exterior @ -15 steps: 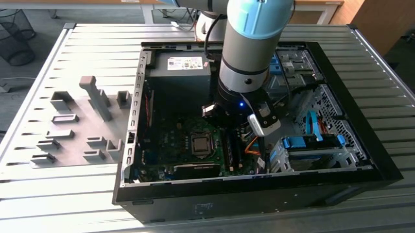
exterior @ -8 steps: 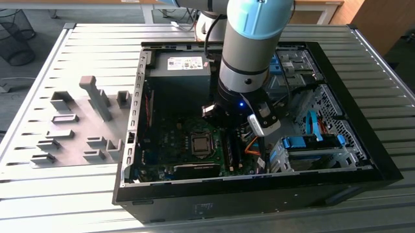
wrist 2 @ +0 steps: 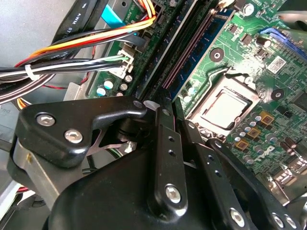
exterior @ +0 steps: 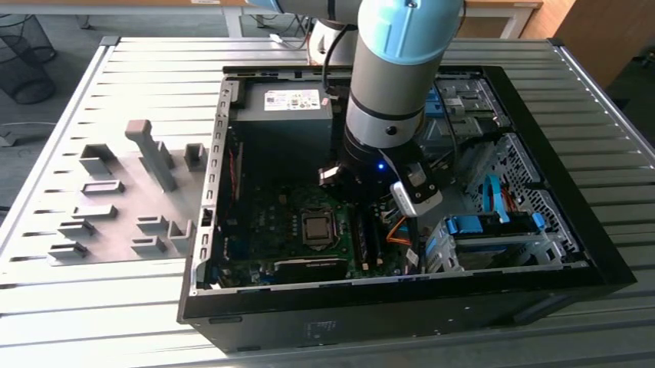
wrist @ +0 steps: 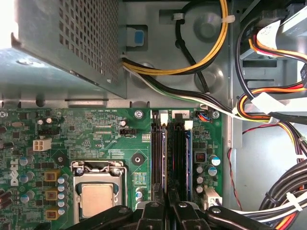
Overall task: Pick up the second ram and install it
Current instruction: 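Insert the second ram into the second slot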
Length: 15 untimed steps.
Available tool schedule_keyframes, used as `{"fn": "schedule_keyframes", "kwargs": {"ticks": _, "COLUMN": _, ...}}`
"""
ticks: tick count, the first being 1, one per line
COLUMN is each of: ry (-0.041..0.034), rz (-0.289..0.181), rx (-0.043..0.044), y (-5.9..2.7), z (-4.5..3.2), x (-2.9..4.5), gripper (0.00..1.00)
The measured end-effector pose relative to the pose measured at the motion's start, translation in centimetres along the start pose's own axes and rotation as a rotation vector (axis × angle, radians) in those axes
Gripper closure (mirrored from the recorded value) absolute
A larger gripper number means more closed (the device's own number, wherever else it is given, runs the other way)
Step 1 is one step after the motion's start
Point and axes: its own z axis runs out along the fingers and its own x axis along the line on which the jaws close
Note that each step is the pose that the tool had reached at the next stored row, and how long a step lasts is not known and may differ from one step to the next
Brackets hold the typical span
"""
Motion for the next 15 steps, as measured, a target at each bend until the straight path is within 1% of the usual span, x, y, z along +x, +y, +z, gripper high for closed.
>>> {"fn": "schedule_keyframes", "kwargs": {"ticks": 4, "ry": -0.0001, "rz": 0.0, "rx": -0.0002, "y": 0.0, "z": 0.04, "x": 0.0, "gripper": 0.86}}
{"fn": "schedule_keyframes", "kwargs": {"ticks": 7, "ry": -0.0001, "rz": 0.0, "rx": -0.0007, "y": 0.0, "z": 0.27, "x": 0.0, "gripper": 0.86}}
{"fn": "schedule_keyframes", "kwargs": {"ticks": 14, "ry": 0.0, "rz": 0.0, "rx": -0.0011, "y": 0.0, "z": 0.28, "x": 0.0, "gripper": 0.86}}
{"fn": "schedule_keyframes", "kwargs": {"ticks": 15, "ry": 0.0001, "rz": 0.0, "rx": -0.0012, "y": 0.0, "z": 0.28, "x": 0.0, "gripper": 0.85}}
